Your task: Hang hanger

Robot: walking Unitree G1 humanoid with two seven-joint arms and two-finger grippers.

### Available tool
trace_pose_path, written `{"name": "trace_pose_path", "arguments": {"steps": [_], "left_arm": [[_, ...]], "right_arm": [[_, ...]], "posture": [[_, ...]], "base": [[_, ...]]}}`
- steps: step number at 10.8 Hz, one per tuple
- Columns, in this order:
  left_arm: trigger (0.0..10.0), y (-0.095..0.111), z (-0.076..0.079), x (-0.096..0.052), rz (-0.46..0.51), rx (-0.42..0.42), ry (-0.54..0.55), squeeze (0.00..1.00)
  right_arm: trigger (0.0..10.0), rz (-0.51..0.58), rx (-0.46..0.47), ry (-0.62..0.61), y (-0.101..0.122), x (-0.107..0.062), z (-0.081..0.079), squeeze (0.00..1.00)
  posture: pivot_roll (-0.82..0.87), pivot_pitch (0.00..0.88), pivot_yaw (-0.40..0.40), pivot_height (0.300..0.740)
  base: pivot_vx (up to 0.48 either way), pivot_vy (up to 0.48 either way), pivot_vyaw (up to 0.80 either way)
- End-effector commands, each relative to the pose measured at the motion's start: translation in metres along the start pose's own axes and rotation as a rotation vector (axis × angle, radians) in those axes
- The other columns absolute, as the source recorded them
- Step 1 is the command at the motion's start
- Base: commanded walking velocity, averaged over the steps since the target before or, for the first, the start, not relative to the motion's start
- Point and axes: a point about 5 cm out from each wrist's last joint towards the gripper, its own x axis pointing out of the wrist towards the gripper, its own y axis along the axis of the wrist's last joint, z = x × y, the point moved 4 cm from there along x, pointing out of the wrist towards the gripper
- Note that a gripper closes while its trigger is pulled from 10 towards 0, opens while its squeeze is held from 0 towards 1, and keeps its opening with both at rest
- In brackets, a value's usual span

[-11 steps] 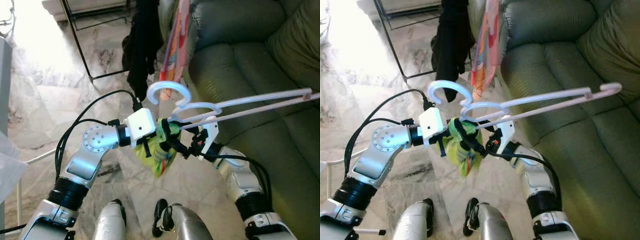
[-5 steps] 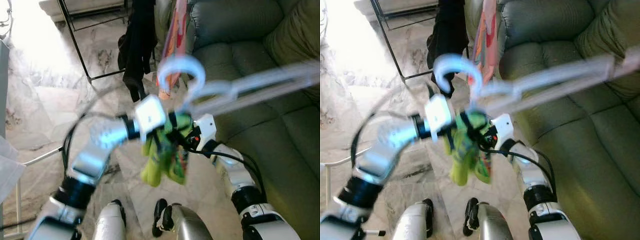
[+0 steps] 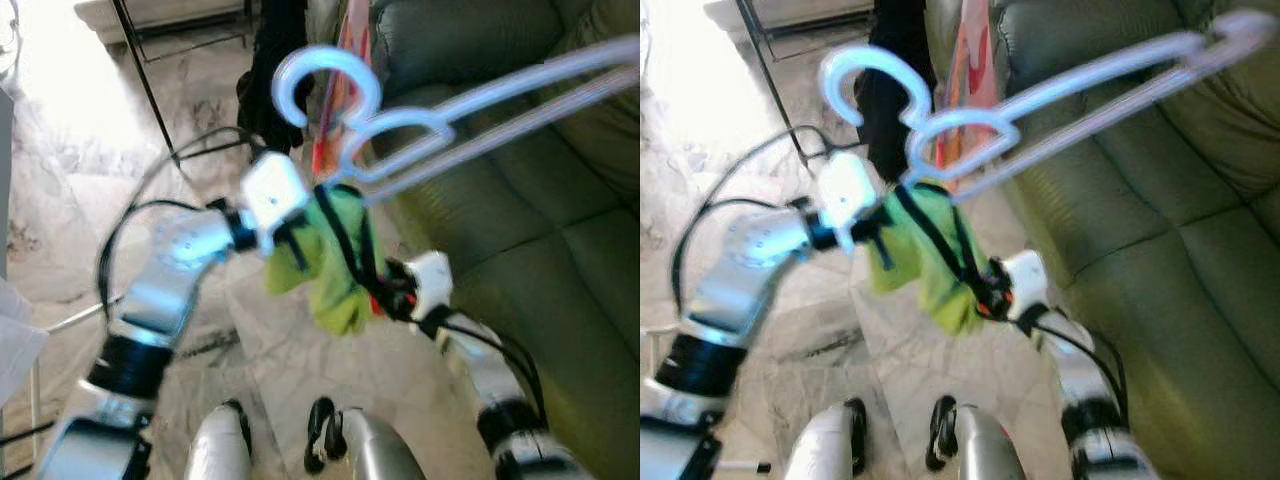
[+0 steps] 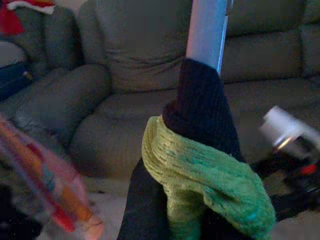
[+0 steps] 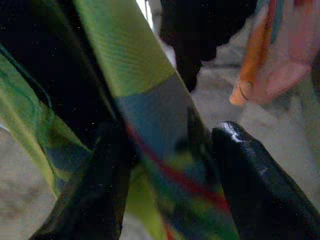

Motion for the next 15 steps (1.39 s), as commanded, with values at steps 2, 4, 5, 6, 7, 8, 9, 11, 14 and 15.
{"name": "trace_pose_path", "arguments": {"steps": [2,4,5,6,7,8,9,11,14,15], "left_arm": [[10.0,-0.007,0.006,-0.001,-0.007,0.034,-0.014,0.00],[10.0,-0.011,0.008,0.000,-0.011,0.025,-0.016,0.00],[10.0,-0.010,0.010,0.001,-0.002,0.027,-0.023,0.00],[10.0,-0.009,0.011,0.001,0.002,0.028,-0.027,0.00],[10.0,-0.007,0.013,0.003,0.011,0.026,-0.036,0.00],[10.0,-0.008,0.015,0.004,0.012,0.026,-0.040,0.00],[10.0,-0.010,0.017,0.004,0.007,0.023,-0.042,0.00],[10.0,-0.014,0.015,0.002,-0.006,0.022,-0.034,0.00],[10.0,-0.012,0.016,0.004,0.000,0.029,-0.046,0.00],[10.0,-0.004,0.020,0.008,0.027,0.029,-0.060,0.00]], "right_arm": [[10.0,0.105,-0.020,0.100,0.025,-0.011,-0.003,0.00],[10.0,0.131,-0.019,0.117,0.035,-0.014,0.002,0.00],[10.0,0.163,-0.024,0.076,0.047,-0.011,0.012,0.00],[10.0,0.164,-0.019,0.076,0.048,-0.010,0.013,0.00],[10.0,0.172,-0.006,0.086,0.051,-0.004,0.012,0.00],[10.0,0.186,0.010,0.110,0.055,0.001,0.007,0.00],[10.0,0.192,0.053,0.174,0.058,0.002,-0.001,1.00],[10.0,0.113,0.035,0.311,0.048,-0.008,-0.014,1.00],[10.0,0.086,0.050,0.332,0.053,-0.017,-0.002,1.00],[10.0,0.087,0.042,0.335,0.054,-0.012,-0.003,1.00]], "posture": [[0.07,0.221,-0.090,0.740],[0.07,0.219,-0.091,0.740],[0.07,0.220,-0.089,0.740],[0.07,0.220,-0.089,0.740],[0.08,0.218,-0.086,0.740],[0.08,0.216,-0.085,0.740],[0.08,0.214,-0.085,0.740],[0.08,0.213,-0.084,0.740],[0.08,0.216,-0.077,0.740],[0.07,0.217,-0.078,0.740]], "base": [[0.000,0.000,0.00],[0.000,0.000,0.00],[0.000,0.000,0.00],[0.000,0.000,0.00],[0.000,0.000,0.00],[0.000,0.000,0.00],[0.000,0.000,0.00],[0.000,0.000,0.00],[0.000,0.000,0.00],[0.000,0.000,0.00]]}}
